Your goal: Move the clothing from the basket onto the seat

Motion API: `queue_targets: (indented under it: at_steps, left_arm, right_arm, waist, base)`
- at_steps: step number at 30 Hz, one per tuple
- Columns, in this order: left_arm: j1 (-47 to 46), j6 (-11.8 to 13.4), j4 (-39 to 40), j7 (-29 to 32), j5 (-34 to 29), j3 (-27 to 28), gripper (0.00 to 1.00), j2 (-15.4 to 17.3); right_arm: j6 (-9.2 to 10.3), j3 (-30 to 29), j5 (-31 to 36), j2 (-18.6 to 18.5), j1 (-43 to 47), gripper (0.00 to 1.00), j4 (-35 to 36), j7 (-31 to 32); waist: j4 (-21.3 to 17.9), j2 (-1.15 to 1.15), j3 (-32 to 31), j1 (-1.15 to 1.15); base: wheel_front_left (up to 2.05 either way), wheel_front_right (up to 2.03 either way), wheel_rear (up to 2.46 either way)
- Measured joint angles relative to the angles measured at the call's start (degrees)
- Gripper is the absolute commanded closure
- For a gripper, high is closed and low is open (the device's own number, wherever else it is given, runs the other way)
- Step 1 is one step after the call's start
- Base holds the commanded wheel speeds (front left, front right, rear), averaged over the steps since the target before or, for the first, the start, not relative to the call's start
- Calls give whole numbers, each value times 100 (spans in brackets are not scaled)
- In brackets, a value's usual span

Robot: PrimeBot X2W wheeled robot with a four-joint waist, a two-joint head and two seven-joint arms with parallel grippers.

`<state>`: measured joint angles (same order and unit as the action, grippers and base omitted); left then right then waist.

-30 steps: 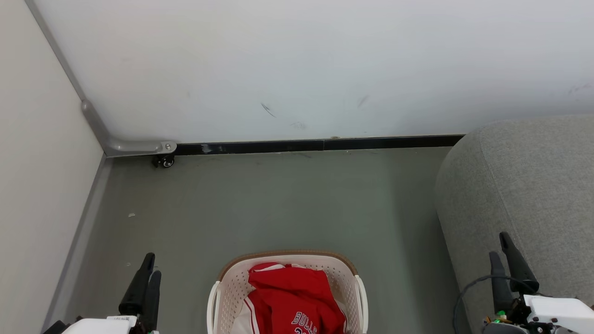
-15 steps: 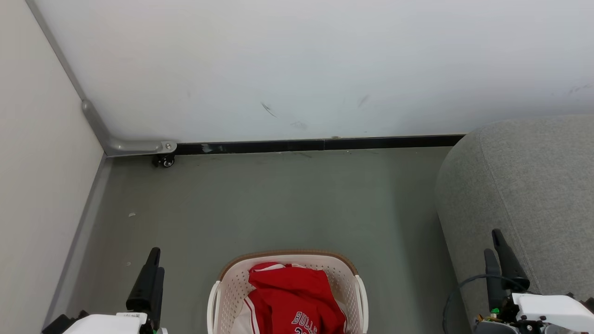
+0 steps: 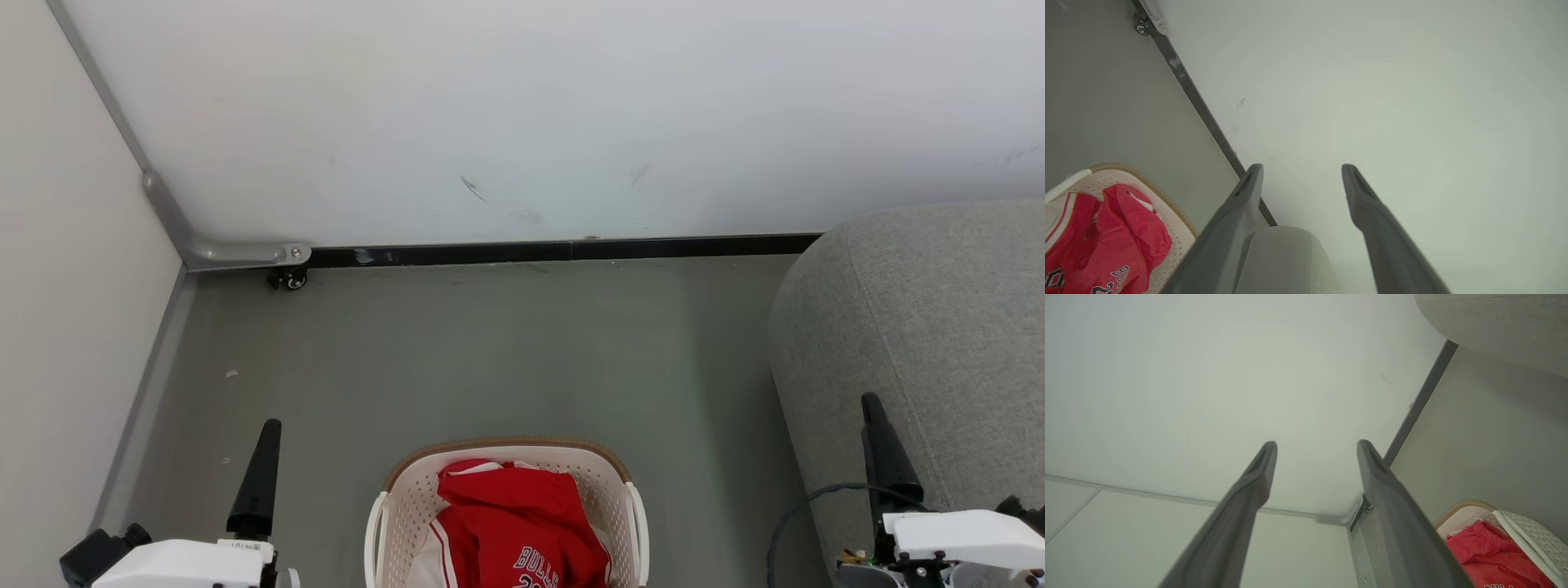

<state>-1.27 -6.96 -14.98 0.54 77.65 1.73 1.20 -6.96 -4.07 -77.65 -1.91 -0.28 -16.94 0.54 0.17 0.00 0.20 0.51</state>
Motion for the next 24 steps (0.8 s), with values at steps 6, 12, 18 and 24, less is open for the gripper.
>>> queue_targets:
  at_steps: [6,12,18,24]
  left_arm:
    - [-1,43,205,-126,-817,-30,0,20]
    - [-1,48,376,-269,-1561,-145,0,30]
    - [-1,100,516,-385,-2380,-318,0,87]
    - [2,181,644,-521,-3203,-495,0,174]
  right_arm:
    - [-1,51,766,-32,-9,0,74,-132]
    - [-1,123,1399,-32,-9,0,159,-257]
    - [-2,222,2014,-31,-8,0,178,-376]
    - [-3,268,2636,-30,3,0,177,-503]
  waist:
    - [5,0,-20,36]
    - [9,0,-35,49]
    - [17,0,-45,45]
    - [25,0,-45,18]
  base:
    - [0,0,0]
    - [0,0,0]
    - [0,0,0]
    - [0,0,0]
